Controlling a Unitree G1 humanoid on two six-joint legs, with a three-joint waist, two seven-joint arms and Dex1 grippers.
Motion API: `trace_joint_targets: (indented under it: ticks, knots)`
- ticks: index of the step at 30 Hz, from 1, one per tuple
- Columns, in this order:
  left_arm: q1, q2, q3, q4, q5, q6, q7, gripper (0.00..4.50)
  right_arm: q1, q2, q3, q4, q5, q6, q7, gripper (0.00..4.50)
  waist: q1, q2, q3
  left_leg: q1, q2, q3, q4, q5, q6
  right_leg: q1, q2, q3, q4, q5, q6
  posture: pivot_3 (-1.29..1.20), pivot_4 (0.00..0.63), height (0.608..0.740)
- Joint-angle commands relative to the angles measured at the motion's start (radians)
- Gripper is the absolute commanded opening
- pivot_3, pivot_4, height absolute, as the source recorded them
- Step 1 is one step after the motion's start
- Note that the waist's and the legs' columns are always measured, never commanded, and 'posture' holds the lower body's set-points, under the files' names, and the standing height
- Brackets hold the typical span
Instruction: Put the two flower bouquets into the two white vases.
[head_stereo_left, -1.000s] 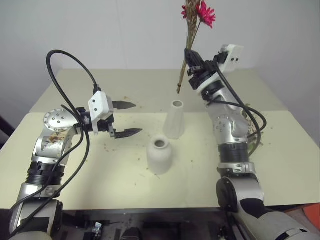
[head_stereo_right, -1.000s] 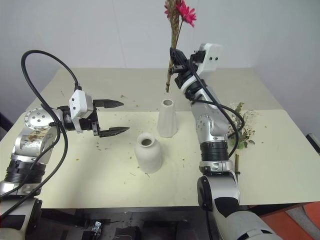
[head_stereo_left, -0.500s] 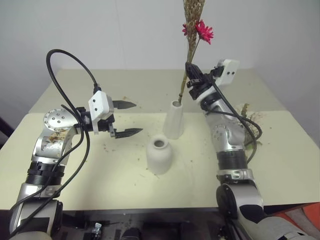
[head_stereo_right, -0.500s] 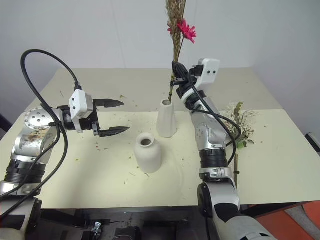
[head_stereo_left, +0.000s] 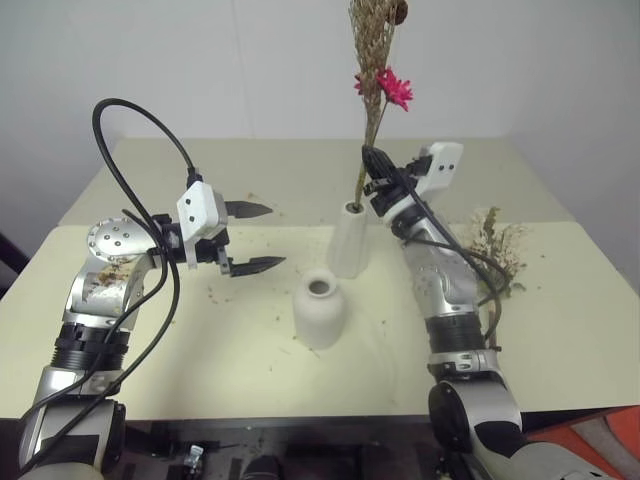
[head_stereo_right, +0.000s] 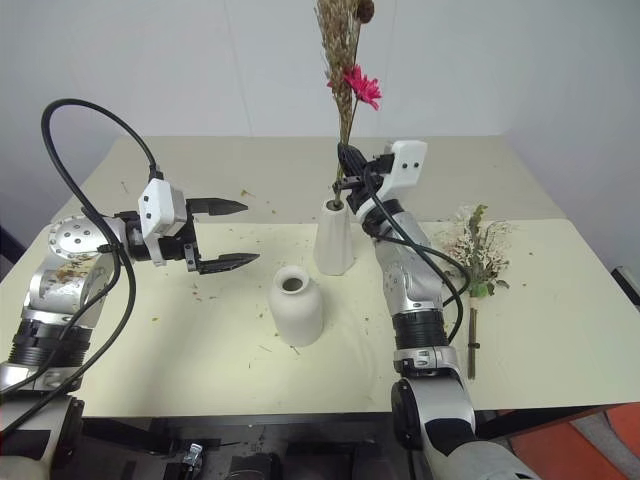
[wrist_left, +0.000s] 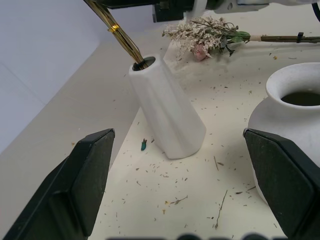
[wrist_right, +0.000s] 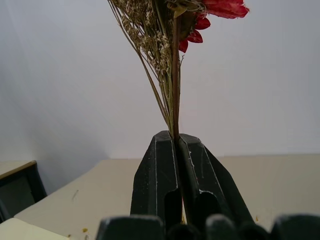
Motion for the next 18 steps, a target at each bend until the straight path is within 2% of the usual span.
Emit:
trace_joint_targets:
  ticks: [1, 13, 18]
  knots:
    - [-0.002, 0.008, 0.019, -0.038, -0.014, 0.004, 0.008, 4.5, -0.001, 0.003, 0.009, -0.024, -0.01, -0.051, 0.004, 0.01, 0.0, 0.0, 0.0, 0.0, 0.0, 0.0, 0.0, 0.0, 0.0, 0.0, 0.0, 0.0, 0.0, 0.0, 0.0, 0.0, 0.15, 0.74]
    - [0.01, -0.004, 0.017, -0.044, -0.012, -0.004, 0.024, 4.5, 0.066, 0.006, 0.05, -0.048, -0.019, -0.088, 0.057, 0.01, -0.001, 0.0, 0.0, 0.0, 0.0, 0.0, 0.0, 0.0, 0.0, 0.0, 0.0, 0.0, 0.0, 0.0, 0.0, 0.0, 0.15, 0.74]
    - [0.008, -0.009, 0.016, -0.035, -0.009, -0.01, 0.027, 4.5, 0.076, 0.004, 0.055, -0.059, -0.012, -0.091, 0.082, 1.57, 0.0, 0.0, 0.0, 0.0, 0.0, 0.0, 0.0, 0.0, 0.0, 0.0, 0.0, 0.0, 0.0, 0.0, 0.0, 0.0, 0.15, 0.74]
